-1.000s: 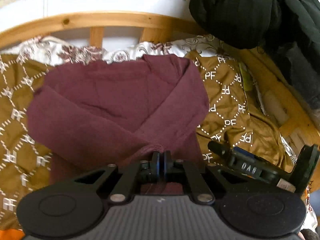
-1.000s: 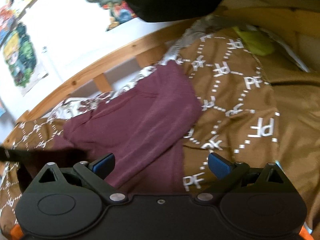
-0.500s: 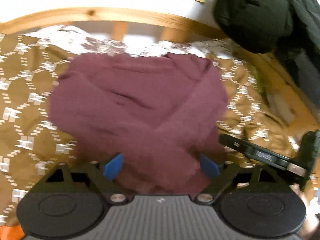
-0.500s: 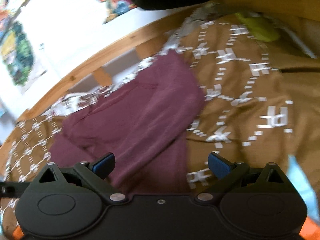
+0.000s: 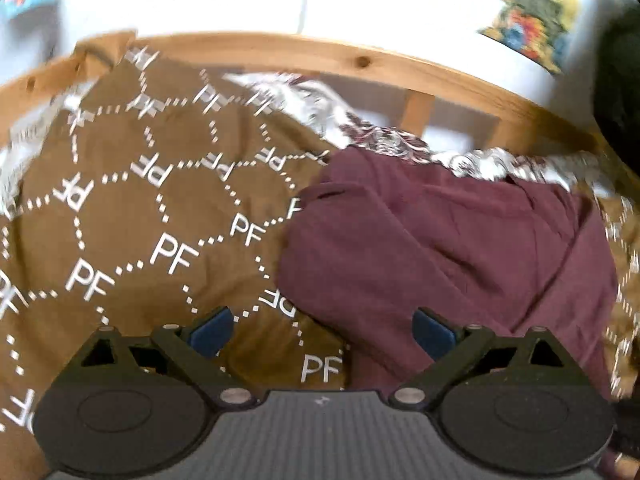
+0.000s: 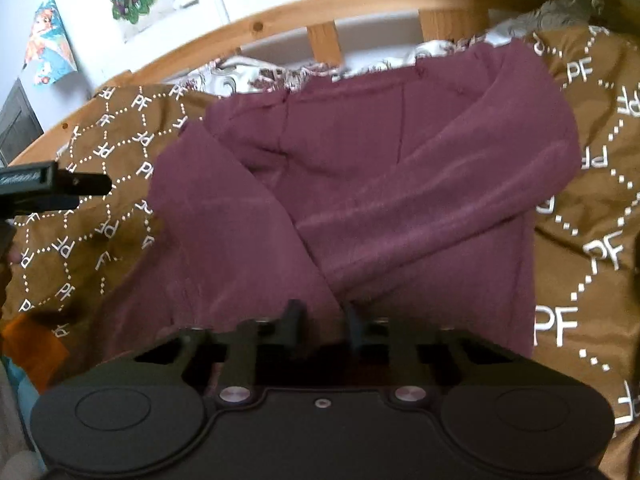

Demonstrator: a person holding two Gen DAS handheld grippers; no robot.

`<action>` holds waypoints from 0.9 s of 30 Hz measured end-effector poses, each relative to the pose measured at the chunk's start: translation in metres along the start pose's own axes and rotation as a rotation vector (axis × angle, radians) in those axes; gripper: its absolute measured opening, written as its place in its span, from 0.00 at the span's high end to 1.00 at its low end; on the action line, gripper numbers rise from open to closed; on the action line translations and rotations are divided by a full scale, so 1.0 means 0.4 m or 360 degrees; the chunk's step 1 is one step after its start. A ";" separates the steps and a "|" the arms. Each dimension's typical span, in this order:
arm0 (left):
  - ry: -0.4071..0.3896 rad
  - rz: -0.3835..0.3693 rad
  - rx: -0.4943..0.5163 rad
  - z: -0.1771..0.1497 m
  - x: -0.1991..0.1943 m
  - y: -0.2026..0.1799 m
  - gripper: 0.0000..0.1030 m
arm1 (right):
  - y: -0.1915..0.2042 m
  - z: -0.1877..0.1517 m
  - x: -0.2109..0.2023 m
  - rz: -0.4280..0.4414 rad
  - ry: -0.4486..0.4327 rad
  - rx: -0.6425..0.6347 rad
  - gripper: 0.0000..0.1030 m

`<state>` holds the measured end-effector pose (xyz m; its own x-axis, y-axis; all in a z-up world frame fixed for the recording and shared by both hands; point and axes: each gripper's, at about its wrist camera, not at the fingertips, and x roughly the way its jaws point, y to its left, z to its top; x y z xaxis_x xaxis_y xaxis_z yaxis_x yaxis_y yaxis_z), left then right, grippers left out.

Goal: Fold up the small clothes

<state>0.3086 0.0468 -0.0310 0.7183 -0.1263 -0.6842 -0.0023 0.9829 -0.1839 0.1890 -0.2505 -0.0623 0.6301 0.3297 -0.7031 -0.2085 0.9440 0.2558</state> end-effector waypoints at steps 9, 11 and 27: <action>0.0033 -0.0053 -0.0376 0.020 0.076 0.101 0.04 | -0.001 -0.026 -0.091 -0.0092 0.0042 0.0108 0.91; 0.0065 -0.0068 -0.0407 0.019 0.099 0.107 0.04 | 0.012 -0.004 -0.087 -0.0117 0.0024 0.0072 0.73; -0.0036 -0.0268 -0.0460 0.028 0.164 0.158 0.21 | 0.388 0.569 0.373 0.0334 0.0179 -0.0292 0.43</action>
<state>0.3634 0.1021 -0.0798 0.7404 -0.2779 -0.6121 -0.0769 0.8695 -0.4879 0.4209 -0.0581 0.0235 0.4744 0.5076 -0.7192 -0.4634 0.8387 0.2862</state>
